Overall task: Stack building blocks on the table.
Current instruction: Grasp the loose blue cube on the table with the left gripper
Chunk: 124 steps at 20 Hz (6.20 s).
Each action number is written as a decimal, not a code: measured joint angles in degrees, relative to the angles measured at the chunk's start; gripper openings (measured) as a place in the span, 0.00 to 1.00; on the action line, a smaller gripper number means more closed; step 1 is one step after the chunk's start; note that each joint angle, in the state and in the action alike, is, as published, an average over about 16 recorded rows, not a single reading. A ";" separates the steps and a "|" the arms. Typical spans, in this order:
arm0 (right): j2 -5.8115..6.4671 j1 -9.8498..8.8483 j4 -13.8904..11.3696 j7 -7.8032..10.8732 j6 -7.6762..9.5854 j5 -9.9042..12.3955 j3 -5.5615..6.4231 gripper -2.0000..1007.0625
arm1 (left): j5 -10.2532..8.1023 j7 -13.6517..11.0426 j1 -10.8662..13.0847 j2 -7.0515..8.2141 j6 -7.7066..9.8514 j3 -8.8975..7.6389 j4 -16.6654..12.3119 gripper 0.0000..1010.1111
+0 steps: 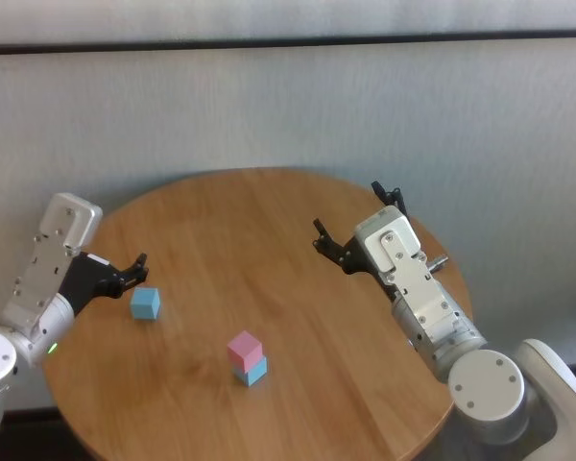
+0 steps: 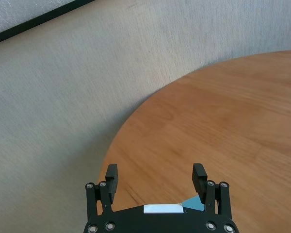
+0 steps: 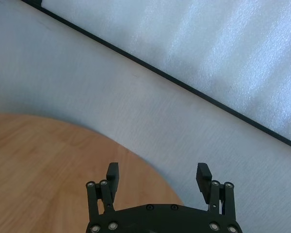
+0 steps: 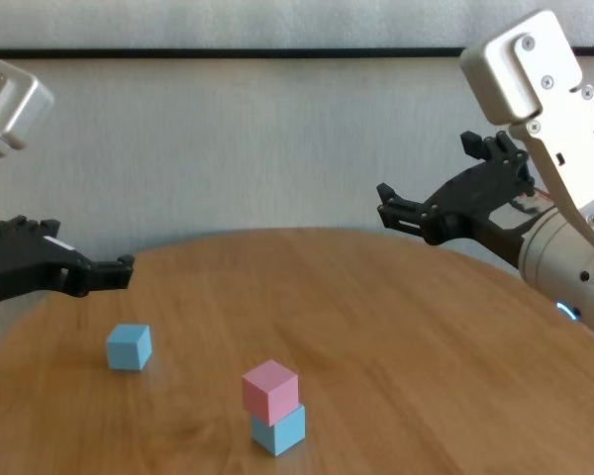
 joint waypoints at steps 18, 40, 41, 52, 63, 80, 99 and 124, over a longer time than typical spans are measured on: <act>-0.14 -0.11 -0.62 0.88 1.31 1.18 -0.08 1.00 | -2.08 0.00 -0.54 -5.51 5.68 -2.41 0.27 0.99; -0.22 -0.18 -0.85 1.10 1.74 1.59 -0.08 1.00 | -1.34 1.14 -0.56 -10.45 8.64 -5.78 4.35 0.99; -0.23 -0.19 -0.85 1.11 1.74 1.60 -0.08 1.00 | -1.34 0.99 -0.75 -10.64 8.45 -5.89 4.73 0.99; -0.23 -0.19 -0.89 1.11 1.79 1.64 -0.08 1.00 | -0.74 0.32 -2.27 -12.26 7.67 -7.00 8.26 0.99; -0.24 -0.19 -0.91 1.11 1.81 1.66 -0.08 1.00 | -0.02 -0.43 -2.60 -13.23 7.49 -8.28 10.39 0.99; -0.24 -0.19 -0.91 1.11 1.81 1.67 -0.08 1.00 | 0.89 -2.59 -2.80 -14.00 7.25 -9.71 12.44 0.99; -0.24 -0.19 -0.90 1.11 1.81 1.66 -0.08 1.00 | 0.81 -3.50 -3.50 -14.56 8.15 -10.34 13.66 0.99; -0.24 -0.19 -0.90 1.11 1.81 1.67 -0.08 1.00 | 0.90 -3.45 -3.62 -14.53 8.66 -10.24 13.66 0.82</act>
